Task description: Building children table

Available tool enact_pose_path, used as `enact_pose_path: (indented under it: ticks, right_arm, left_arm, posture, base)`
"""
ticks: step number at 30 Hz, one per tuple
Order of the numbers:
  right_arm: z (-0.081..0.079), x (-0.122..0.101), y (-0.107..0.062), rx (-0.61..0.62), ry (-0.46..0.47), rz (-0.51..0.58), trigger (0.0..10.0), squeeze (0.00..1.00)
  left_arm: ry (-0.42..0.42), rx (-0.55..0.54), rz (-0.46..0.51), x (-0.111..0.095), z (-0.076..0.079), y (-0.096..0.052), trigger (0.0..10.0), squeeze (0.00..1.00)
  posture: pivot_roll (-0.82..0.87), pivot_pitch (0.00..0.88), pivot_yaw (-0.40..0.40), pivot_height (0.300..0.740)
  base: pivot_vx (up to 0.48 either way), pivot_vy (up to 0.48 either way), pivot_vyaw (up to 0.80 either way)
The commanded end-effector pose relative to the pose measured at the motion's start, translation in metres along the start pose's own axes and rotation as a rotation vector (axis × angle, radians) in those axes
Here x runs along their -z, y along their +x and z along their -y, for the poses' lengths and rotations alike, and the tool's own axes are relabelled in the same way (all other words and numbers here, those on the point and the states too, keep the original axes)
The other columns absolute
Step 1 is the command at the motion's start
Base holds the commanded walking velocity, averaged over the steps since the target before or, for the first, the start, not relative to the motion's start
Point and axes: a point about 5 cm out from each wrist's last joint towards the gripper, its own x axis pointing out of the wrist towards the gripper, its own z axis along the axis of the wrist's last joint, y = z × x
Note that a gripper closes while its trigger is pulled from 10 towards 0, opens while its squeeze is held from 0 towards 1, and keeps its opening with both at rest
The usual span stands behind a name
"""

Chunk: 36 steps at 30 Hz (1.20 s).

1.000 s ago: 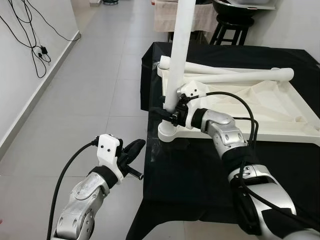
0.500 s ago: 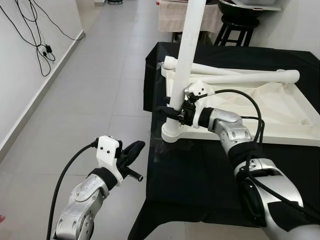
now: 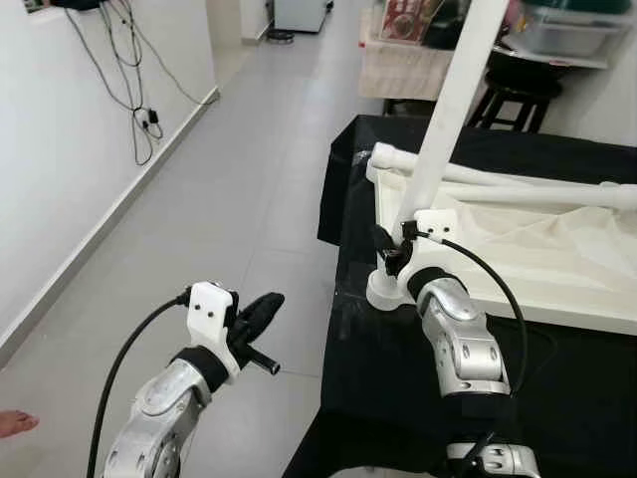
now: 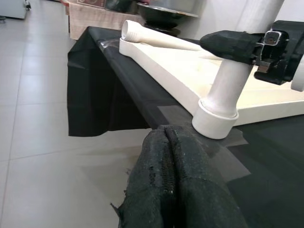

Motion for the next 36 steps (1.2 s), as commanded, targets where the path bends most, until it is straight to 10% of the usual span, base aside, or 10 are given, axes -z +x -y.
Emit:
enact_pose_path:
  ticks: [1,8,9,10,16,17,23,34,36]
  right_arm:
    - [0.028,0.022,-0.006,0.119,-0.015,-0.107,0.0,0.0]
    - [0.029,0.016,-0.014,0.204,-0.014,-0.125,0.0,0.0]
    - [0.025,0.016,-0.016,0.194,-0.025,-0.15,10.0,0.0]
    - [0.011,0.013,-0.012,0.058,-0.003,-0.14,10.0,1.0]
    - [0.003,0.01,-0.005,-0.048,-0.002,-0.12,10.0,1.0]
    - [-0.001,0.0,0.008,-0.215,-0.016,-0.062,10.0,0.0]
    - [-0.011,-0.018,0.022,-0.601,-0.065,0.015,10.0,0.0]
    - [-0.017,-0.029,0.039,-0.814,-0.1,-0.013,10.0,0.0]
    - [-0.018,-0.032,0.041,-0.875,-0.065,-0.024,0.0,0.0]
  left_arm:
    - [-0.001,-0.006,-0.005,0.0,-0.001,-0.001,10.0,0.0]
    - [-0.012,-0.001,-0.007,0.0,-0.002,0.0,10.0,0.0]
    - [-0.012,0.003,-0.008,0.0,-0.002,0.0,10.0,0.0]
    - [-0.012,0.005,-0.009,0.0,-0.002,0.001,10.0,0.0]
    - [-0.012,0.006,-0.008,0.0,-0.002,0.002,10.0,0.0]
    - [-0.012,0.004,-0.006,0.0,-0.001,0.002,10.0,0.0]
    - [-0.013,0.002,-0.003,0.0,-0.001,0.003,10.0,0.0]
    - [-0.007,0.002,-0.007,0.0,0.0,0.002,10.0,0.0]
    - [-0.005,0.001,-0.008,0.0,0.001,0.002,10.0,0.0]
  posture:
    - [0.03,0.097,-0.052,0.74]
    - [0.02,0.096,-0.041,0.74]
    - [0.02,0.094,-0.039,0.74]
    - [0.02,0.095,-0.038,0.74]
    - [0.02,0.096,-0.04,0.74]
    - [0.03,0.096,-0.045,0.74]
    - [0.03,0.094,-0.045,0.74]
    - [0.06,0.092,-0.052,0.74]
    - [0.06,0.096,-0.052,0.74]
  base:
    - [0.0,0.0,0.0]
    - [0.0,0.0,0.0]
    - [0.0,0.0,0.0]
    - [0.0,0.0,0.0]
    - [0.0,0.0,0.0]
    - [0.0,0.0,0.0]
    - [0.0,0.0,0.0]
    - [0.0,0.0,0.0]
    - [0.0,0.0,0.0]
